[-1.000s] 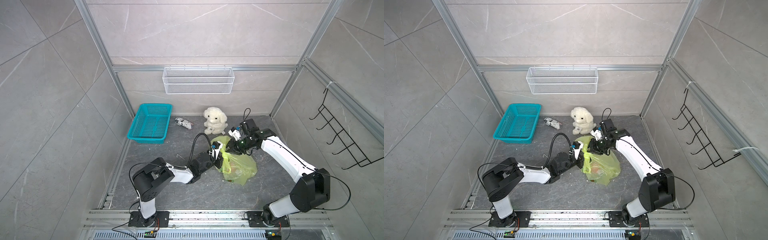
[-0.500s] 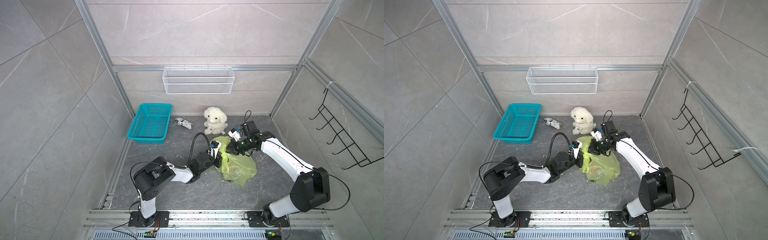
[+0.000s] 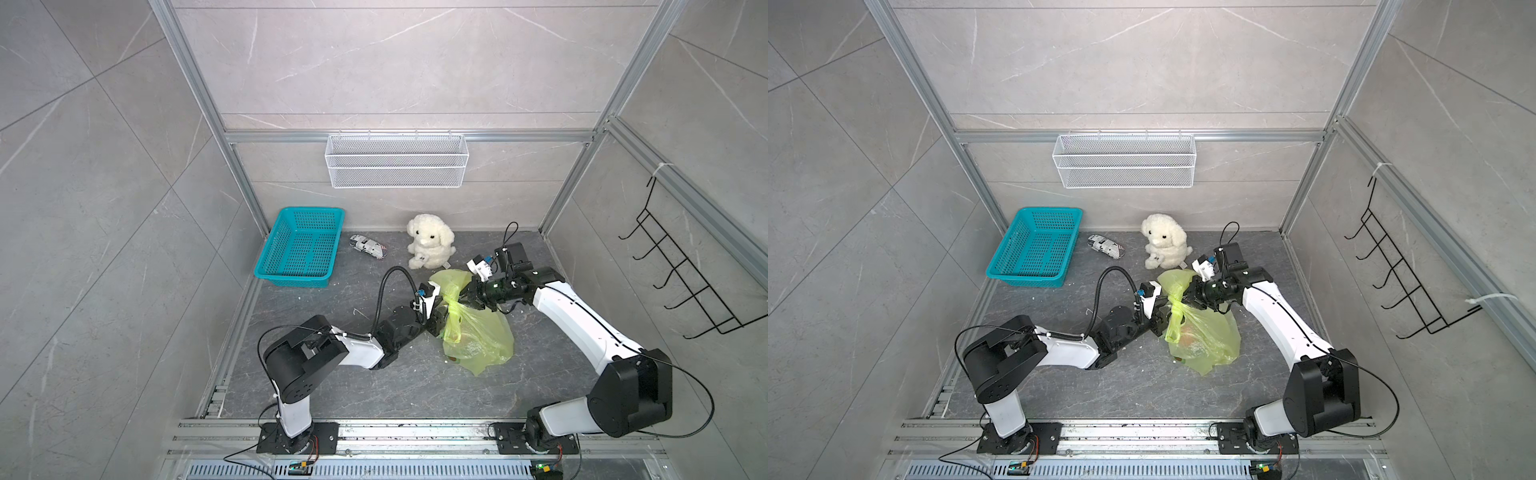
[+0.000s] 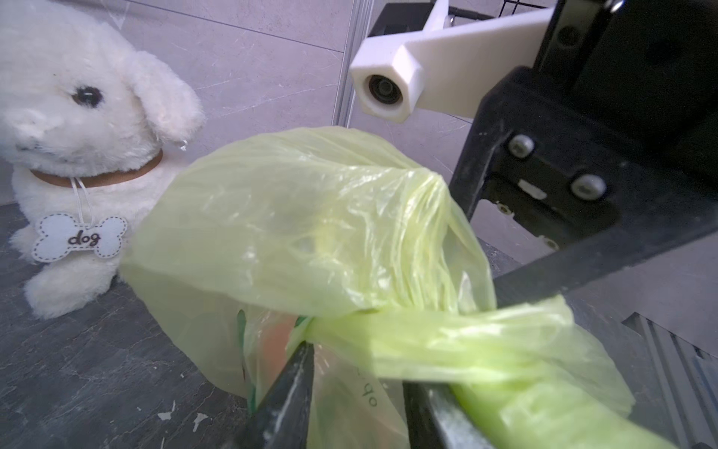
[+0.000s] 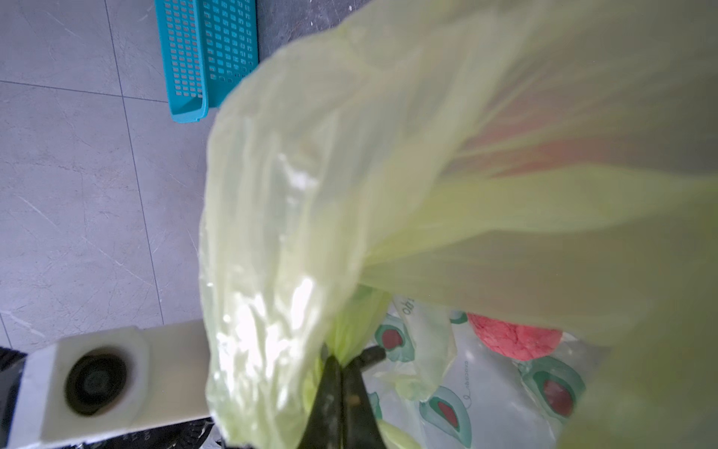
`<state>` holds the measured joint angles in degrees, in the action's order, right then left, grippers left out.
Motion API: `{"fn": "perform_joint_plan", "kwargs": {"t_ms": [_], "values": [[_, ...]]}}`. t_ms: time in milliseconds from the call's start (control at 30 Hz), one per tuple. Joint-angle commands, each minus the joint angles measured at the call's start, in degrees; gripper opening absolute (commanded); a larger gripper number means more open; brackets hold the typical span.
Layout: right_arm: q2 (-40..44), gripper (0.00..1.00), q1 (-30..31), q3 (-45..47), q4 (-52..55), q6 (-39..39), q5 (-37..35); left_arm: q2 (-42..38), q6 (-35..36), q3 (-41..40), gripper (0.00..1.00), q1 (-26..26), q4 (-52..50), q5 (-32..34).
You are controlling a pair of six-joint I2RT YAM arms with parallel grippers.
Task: Place the peach into a plastic bag & tie a knot
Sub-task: Tie the plastic bag at the center of the board.
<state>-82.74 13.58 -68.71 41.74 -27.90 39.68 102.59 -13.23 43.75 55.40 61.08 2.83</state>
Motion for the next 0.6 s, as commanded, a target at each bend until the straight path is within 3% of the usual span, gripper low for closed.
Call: {"fn": "perform_joint_plan", "kwargs": {"t_ms": [0, 233, 567], "values": [[1.6, 0.00, -0.5, 0.0, -0.4, -1.0, -1.9, -4.0, 0.1, -0.6, 0.48, 0.3, 2.4, 2.1], [3.3, 0.00, -0.7, -0.3, -0.1, -1.8, -5.8, -8.9, -0.1, -1.0, 0.59, 0.2, -4.6, 4.3], [5.2, 0.00, -0.7, -0.1, 0.0, -2.2, -9.7, -23.6, -6.2, -2.6, 0.70, -0.5, -27.5, -2.7]]}}
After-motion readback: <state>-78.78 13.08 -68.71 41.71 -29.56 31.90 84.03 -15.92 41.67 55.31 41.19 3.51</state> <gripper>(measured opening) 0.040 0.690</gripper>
